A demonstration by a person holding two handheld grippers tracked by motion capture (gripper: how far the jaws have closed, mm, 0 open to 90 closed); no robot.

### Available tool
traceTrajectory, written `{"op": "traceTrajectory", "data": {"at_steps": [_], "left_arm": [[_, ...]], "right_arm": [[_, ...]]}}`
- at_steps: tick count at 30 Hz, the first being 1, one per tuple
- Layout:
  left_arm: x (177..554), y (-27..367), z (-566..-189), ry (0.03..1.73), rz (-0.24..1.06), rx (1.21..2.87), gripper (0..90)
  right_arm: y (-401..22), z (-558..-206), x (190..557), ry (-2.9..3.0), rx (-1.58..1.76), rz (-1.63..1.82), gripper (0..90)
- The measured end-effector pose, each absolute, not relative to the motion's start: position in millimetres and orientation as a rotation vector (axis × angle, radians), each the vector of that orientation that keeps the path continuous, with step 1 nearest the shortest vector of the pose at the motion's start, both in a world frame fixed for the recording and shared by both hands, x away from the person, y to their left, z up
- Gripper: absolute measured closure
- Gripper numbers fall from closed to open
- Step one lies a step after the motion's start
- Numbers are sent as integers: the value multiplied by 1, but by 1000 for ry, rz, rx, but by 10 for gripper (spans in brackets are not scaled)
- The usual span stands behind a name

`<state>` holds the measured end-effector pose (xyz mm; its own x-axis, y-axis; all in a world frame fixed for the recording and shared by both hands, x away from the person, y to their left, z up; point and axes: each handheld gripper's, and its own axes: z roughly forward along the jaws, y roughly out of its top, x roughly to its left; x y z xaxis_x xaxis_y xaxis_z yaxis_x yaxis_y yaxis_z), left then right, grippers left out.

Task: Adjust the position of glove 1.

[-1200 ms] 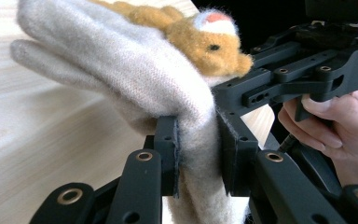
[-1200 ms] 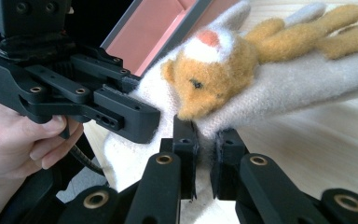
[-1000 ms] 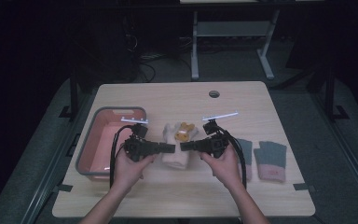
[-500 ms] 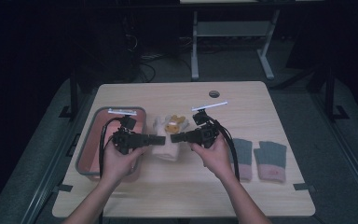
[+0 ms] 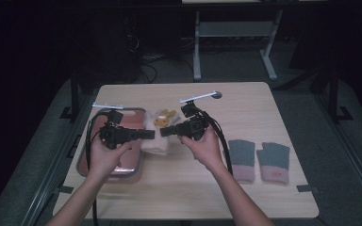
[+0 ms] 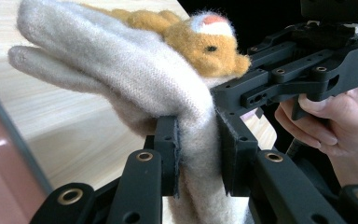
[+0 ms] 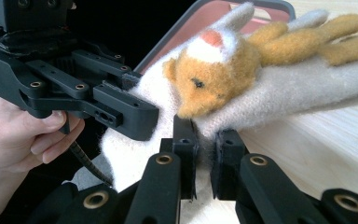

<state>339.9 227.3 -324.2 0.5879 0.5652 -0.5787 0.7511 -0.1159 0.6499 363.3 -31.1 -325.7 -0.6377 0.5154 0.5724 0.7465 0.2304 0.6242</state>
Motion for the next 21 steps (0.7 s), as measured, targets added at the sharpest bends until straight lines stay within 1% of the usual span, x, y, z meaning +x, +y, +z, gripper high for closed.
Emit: {"op": "traceTrajectory", "data": {"at_steps": [13,21], "left_arm": [[339,257,-315,1102,-203,1765,716],[336,274,-313,1121,-188,1753,716]], "right_arm": [[-3,-315,372,-2273,-1137,-1362,823],[14,-314,375,-2260,-1101,-1366,823]]}}
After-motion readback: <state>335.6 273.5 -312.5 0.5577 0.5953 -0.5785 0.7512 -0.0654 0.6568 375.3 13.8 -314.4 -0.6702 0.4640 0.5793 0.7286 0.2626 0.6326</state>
